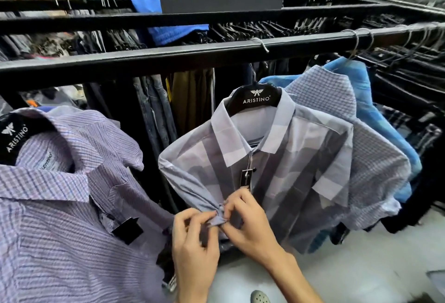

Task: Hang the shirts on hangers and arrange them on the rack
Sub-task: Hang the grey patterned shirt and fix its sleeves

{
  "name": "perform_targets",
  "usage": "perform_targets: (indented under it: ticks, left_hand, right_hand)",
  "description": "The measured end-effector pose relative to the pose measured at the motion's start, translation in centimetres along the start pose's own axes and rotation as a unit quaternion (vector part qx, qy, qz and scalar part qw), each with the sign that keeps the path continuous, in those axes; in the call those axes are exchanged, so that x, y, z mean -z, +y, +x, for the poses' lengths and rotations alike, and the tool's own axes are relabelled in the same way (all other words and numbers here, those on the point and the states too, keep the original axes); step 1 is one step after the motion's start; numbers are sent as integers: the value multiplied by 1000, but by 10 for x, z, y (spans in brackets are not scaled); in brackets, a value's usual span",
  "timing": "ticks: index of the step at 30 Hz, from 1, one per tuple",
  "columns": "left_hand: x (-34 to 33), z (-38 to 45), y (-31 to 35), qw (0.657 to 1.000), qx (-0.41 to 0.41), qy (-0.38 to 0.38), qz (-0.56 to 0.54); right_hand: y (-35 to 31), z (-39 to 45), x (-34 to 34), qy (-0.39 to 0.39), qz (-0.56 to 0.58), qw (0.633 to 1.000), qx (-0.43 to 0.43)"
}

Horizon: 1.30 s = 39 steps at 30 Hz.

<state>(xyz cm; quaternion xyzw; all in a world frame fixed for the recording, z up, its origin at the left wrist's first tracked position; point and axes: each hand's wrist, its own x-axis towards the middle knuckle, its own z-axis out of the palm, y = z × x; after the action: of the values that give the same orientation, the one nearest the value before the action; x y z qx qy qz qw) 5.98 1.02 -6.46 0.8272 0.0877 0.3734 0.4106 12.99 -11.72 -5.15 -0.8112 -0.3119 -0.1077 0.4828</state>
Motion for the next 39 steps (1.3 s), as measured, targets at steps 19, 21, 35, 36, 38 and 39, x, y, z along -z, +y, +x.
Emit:
perform_targets:
  ticks: [19,21,35,36,38,39]
  left_hand:
    - [6,-38,58,993,-1,30,115]
    - [1,-48,64,991,20,76,109]
    - [10,-97,99,988,139,43,61]
    - [13,-95,107,988,138,45,51]
    - [18,-87,117,986,148,62,38]
    - [22,-82,120,984,155,77,38]
  right_hand:
    - [0,-35,34,-115,43,992,-35]
    - [3,-43,40,-170,59,980,-89]
    - [-12,-81,41,-123,263,943,-165]
    - [-14,-80,39,-123,282,935,-178]
    - [-15,-75,35,-145,292,926,-189]
    - [-15,-74,33,-164,284,927,-179]
